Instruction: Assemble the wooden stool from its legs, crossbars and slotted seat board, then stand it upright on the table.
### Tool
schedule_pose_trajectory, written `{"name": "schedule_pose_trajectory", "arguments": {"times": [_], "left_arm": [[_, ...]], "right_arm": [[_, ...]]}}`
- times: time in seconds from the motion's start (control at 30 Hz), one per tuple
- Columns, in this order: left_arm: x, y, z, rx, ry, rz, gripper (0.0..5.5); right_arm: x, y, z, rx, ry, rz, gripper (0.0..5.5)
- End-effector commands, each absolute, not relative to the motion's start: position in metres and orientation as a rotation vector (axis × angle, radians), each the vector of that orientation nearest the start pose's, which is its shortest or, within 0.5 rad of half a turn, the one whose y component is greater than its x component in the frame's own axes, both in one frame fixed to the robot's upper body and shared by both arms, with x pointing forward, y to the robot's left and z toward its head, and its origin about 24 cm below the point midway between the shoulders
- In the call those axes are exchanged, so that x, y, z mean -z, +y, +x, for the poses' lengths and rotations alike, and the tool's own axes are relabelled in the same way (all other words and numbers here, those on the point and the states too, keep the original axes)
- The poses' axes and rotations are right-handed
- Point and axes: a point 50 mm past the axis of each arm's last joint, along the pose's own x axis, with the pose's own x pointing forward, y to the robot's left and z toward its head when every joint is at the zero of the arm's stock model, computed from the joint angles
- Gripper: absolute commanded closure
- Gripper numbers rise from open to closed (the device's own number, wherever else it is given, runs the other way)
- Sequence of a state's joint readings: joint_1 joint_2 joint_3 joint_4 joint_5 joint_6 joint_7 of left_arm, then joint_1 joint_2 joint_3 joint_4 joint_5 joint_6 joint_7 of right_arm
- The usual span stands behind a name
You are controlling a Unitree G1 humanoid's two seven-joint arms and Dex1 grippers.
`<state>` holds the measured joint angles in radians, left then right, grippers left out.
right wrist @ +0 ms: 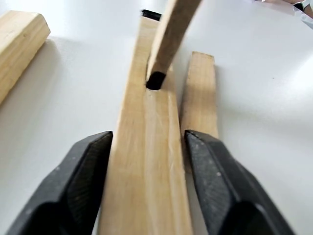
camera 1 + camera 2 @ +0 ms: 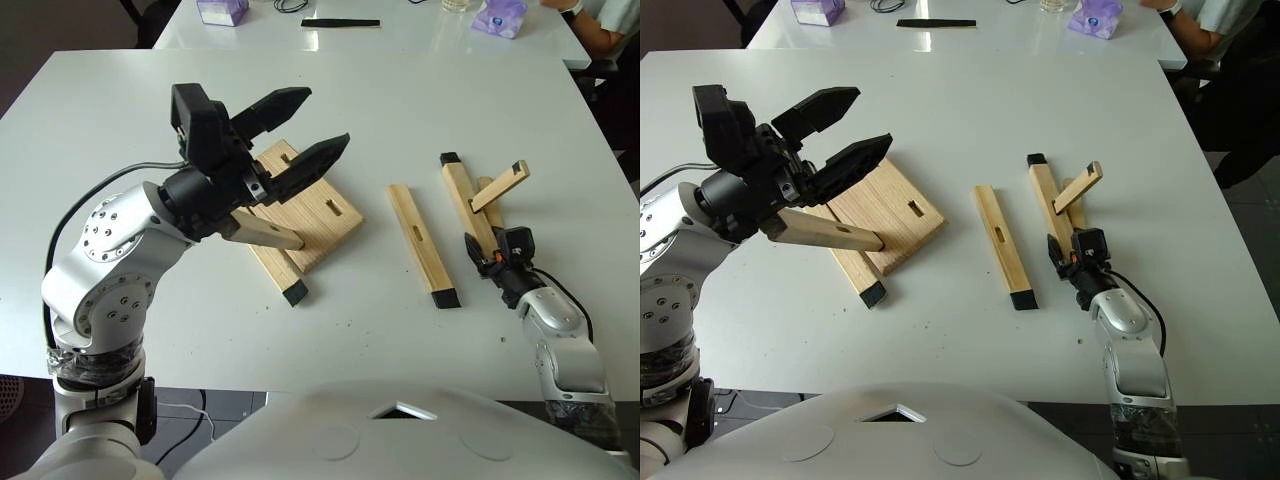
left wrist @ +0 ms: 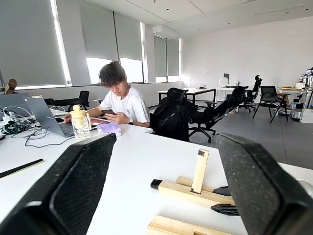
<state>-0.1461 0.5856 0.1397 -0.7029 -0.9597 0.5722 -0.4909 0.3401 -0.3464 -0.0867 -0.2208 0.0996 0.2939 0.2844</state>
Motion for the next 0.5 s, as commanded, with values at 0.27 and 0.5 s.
{"name": "schedule_pose_trajectory", "arguments": {"times": [0.27, 0.5], "left_arm": [[-0.193, 0.153, 0.21, 0.962, -0.144, -0.108, 1.73], [-0.202, 0.16, 0.212, 0.933, -0.178, -0.09, 1.73]], "right_arm": [[-0.004, -0.236, 0.168, -0.189, 0.493, -0.194, 3.39], [-0.063, -0.247, 0.215, -0.397, 0.279, -0.211, 3.49]]}}
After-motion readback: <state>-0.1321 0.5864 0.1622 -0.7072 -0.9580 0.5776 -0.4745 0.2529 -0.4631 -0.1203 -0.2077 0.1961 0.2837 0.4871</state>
